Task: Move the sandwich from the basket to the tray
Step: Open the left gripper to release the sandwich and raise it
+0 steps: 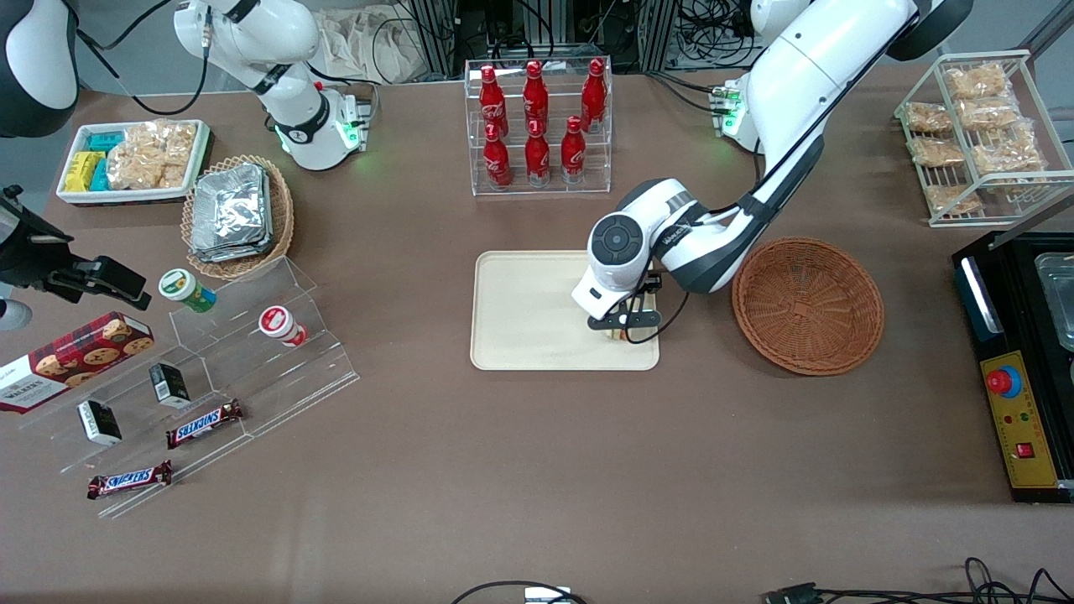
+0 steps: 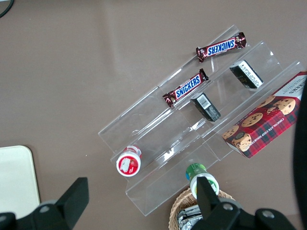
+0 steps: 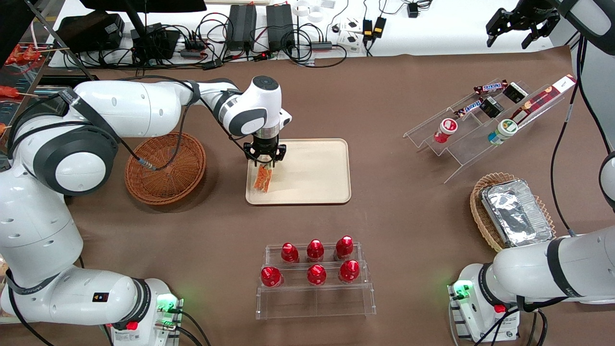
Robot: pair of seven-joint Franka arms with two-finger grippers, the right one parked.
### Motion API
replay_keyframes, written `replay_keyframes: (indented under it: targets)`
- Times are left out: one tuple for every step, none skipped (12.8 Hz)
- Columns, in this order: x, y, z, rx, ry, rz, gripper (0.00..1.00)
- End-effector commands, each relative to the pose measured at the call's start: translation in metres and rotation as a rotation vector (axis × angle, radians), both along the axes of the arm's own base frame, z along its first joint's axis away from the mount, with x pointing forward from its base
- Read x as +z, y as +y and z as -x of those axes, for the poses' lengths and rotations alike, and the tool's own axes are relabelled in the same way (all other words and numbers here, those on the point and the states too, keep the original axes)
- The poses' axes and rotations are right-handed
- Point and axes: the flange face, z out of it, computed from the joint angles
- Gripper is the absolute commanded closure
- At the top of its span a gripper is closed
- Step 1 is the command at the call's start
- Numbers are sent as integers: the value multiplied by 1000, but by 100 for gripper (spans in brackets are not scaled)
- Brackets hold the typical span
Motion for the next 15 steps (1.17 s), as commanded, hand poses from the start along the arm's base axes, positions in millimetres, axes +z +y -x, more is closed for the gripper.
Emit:
replay_keyframes:
  targets:
    - [1,0,-2,-3,-18,-2,0]
    - [2,1,-3,-1,-18,-4,0]
    - [5,1,-4,0,-22,-5,0]
    - [11,4,-9,15,-25,-6,0]
    - [21,6,-16,33,-26,-11,0]
    - [39,10,-26,47,-27,-29,0]
    - [61,14,-36,64,-29,-50,0]
    - [88,20,-45,93,-28,-58,0]
    - [118,23,-50,113,-15,-45,0]
    - [145,34,-55,132,-15,-37,0]
    - [174,45,-53,120,-29,-44,0]
    - [198,61,-51,103,-42,-53,0]
    - [223,80,-48,123,-45,-55,0]
    - [248,103,-46,155,-48,-39,0]
    - [270,129,-45,154,-36,-25,0]
